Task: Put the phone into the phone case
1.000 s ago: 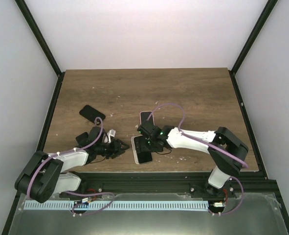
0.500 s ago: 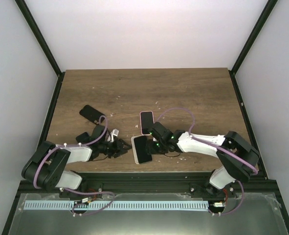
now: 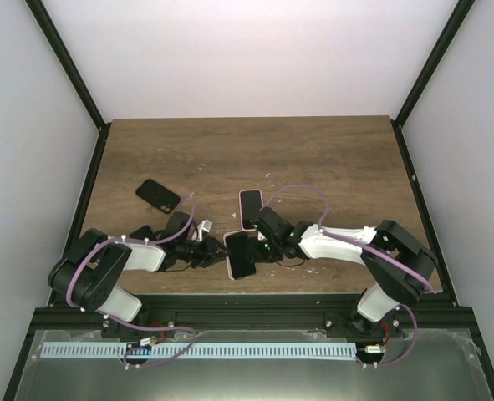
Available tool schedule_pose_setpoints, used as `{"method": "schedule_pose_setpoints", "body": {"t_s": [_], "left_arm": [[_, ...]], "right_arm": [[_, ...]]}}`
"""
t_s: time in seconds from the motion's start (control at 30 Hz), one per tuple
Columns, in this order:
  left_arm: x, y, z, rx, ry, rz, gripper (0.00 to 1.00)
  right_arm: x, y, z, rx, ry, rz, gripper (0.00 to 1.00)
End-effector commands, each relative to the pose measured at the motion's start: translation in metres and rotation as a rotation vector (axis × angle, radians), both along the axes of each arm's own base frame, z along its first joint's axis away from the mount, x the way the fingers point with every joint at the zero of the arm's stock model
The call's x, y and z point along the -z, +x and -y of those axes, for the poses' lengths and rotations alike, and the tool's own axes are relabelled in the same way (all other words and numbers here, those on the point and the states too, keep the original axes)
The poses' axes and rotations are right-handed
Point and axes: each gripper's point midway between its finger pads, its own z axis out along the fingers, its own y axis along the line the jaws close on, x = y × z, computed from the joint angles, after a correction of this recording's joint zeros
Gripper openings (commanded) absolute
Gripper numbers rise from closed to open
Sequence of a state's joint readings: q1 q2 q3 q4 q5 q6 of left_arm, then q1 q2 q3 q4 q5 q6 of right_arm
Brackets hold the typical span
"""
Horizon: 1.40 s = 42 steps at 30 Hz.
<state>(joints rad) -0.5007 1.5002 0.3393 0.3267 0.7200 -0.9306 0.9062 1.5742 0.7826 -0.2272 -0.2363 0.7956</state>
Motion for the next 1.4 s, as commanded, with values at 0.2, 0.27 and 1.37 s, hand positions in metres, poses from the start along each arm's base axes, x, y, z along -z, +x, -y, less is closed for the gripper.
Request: {"method": "schedule_pose_setpoints", "body": {"t_s": [0.2,0.27,1.37], "left_arm": [[-0.001,0.003,0.005,0.019,0.003,0.036,0.32],[-0.001,0.002,0.005,0.02,0.001,0.03,0.32],[-0.007,-0.012,0.017,0.015,-0.047,-0.01,0.31]], "right_arm": [[-0.015,0.017,-0.023,0.025,0.082,0.035,0.22],[-0.015,0.02,-0.023,0.045,0.087,0.037,0.2],[-0.012,0.037,-0.004,0.269,0.092,0.208,0.17]]}}
